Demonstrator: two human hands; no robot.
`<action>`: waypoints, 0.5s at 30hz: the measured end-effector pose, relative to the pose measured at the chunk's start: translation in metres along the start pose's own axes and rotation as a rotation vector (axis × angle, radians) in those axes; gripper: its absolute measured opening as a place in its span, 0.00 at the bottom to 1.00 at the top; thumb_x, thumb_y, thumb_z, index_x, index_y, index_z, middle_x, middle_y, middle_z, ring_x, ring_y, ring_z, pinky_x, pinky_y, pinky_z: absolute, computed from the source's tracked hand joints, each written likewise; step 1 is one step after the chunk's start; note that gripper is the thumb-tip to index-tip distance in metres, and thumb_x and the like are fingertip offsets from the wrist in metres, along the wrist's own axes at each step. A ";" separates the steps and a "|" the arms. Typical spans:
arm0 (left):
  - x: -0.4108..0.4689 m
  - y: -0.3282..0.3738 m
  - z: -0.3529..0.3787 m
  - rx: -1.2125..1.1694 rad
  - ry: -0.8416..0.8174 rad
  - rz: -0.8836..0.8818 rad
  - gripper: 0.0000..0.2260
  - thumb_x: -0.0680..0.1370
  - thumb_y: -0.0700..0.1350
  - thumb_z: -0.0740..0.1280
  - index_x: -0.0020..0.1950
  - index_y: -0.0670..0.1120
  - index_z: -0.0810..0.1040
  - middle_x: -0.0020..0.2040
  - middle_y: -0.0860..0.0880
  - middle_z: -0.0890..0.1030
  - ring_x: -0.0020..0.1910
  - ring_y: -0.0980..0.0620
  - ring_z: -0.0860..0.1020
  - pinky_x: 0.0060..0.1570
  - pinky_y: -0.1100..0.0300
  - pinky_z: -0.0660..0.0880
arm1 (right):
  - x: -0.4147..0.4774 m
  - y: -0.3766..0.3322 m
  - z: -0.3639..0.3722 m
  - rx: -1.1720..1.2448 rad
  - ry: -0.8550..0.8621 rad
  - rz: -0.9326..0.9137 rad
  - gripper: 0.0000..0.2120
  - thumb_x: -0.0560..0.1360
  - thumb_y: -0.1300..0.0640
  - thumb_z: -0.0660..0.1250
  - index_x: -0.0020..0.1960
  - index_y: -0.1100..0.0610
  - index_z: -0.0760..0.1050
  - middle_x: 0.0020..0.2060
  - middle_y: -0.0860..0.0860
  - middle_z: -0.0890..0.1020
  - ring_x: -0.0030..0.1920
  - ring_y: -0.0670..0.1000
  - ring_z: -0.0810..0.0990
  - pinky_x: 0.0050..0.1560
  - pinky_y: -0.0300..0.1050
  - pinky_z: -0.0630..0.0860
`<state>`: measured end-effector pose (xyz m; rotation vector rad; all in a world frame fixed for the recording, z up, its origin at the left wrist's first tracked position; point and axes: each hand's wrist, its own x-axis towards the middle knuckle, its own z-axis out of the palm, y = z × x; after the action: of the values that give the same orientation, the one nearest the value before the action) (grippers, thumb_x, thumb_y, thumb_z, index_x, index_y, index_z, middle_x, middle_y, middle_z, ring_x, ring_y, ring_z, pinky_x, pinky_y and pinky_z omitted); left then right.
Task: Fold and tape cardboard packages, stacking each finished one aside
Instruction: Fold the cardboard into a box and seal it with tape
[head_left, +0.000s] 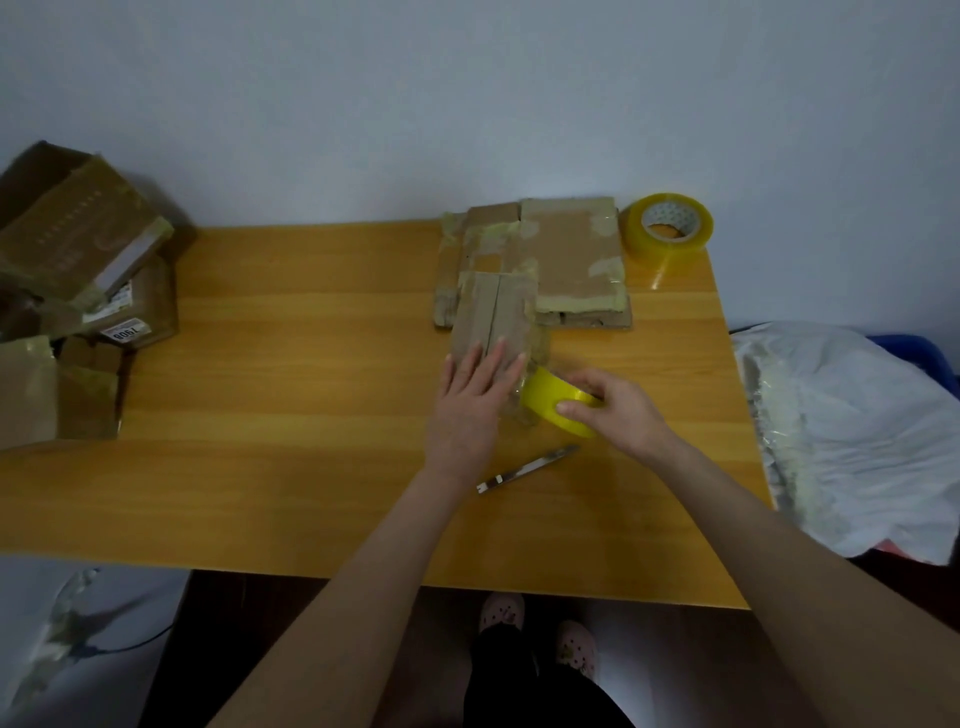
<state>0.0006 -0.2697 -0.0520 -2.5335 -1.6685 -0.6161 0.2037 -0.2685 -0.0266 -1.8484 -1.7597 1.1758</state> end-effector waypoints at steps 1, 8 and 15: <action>0.002 0.000 0.000 0.013 -0.009 0.003 0.29 0.71 0.31 0.67 0.71 0.49 0.71 0.72 0.47 0.70 0.70 0.42 0.69 0.69 0.45 0.60 | -0.002 0.004 -0.001 -0.008 -0.010 -0.009 0.20 0.74 0.50 0.71 0.64 0.55 0.75 0.59 0.53 0.80 0.61 0.54 0.77 0.57 0.49 0.74; 0.007 -0.004 -0.003 0.061 -0.115 0.060 0.26 0.72 0.36 0.51 0.67 0.49 0.75 0.67 0.47 0.75 0.65 0.42 0.74 0.65 0.45 0.69 | -0.008 0.010 -0.008 -0.286 0.060 0.016 0.22 0.76 0.42 0.64 0.68 0.47 0.72 0.59 0.53 0.80 0.58 0.57 0.77 0.52 0.51 0.76; 0.009 0.005 0.008 0.032 -0.075 0.100 0.31 0.66 0.26 0.68 0.66 0.47 0.77 0.66 0.46 0.76 0.64 0.40 0.75 0.66 0.43 0.68 | -0.014 0.014 -0.009 -0.518 0.083 0.019 0.21 0.79 0.43 0.60 0.70 0.48 0.66 0.58 0.53 0.81 0.58 0.56 0.77 0.59 0.49 0.67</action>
<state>0.0109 -0.2623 -0.0558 -2.6289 -1.5489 -0.4886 0.2215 -0.2810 -0.0266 -2.1520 -2.1453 0.6699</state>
